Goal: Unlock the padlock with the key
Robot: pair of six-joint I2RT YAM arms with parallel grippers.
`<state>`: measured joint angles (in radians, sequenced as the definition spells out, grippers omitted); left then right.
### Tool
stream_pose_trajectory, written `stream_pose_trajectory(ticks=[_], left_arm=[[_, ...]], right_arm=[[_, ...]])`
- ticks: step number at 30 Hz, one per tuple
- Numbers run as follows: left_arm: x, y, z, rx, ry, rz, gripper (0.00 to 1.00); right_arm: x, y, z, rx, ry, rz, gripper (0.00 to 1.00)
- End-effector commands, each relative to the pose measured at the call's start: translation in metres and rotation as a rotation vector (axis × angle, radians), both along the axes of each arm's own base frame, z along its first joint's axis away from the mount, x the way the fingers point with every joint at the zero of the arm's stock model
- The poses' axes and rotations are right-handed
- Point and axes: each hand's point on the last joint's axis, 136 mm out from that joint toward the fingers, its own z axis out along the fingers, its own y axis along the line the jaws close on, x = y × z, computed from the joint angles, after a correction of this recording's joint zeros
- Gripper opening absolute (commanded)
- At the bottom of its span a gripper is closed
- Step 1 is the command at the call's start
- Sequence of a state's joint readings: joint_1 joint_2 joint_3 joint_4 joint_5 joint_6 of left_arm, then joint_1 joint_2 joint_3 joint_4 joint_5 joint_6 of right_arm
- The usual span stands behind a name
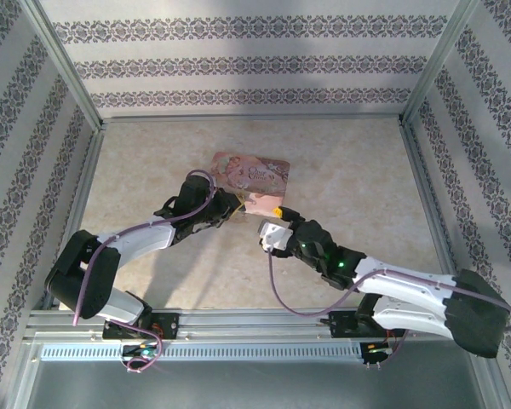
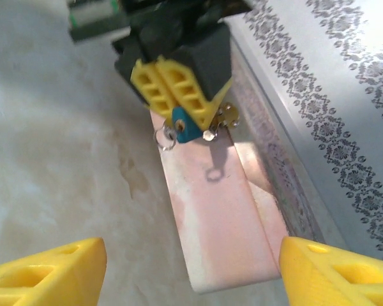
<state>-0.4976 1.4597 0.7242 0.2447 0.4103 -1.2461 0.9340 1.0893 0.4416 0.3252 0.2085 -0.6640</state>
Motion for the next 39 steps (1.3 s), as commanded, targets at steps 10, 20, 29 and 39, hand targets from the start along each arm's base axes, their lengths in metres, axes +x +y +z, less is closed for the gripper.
stream_pose_trajectory(ticks=[10, 20, 29, 39], left_arm=[[-0.003, -0.016, 0.032, -0.053, 0.024, -0.002, 0.0], [-0.004, -0.013, 0.036, -0.058, 0.037, 0.025, 0.0], [-0.004, -0.014, 0.035, -0.062, 0.04, 0.022, 0.0], [-0.004, -0.017, 0.035, -0.079, 0.045, 0.023, 0.0]], right_arm=[[0.028, 0.044, 0.014, -0.07, -0.087, 0.119, 0.48], [0.033, 0.056, 0.008, -0.077, -0.07, 0.14, 0.39], [0.037, 0.062, 0.007, -0.064, -0.057, 0.132, 0.32], [0.041, 0.065, 0.001, -0.071, -0.064, 0.102, 0.24]])
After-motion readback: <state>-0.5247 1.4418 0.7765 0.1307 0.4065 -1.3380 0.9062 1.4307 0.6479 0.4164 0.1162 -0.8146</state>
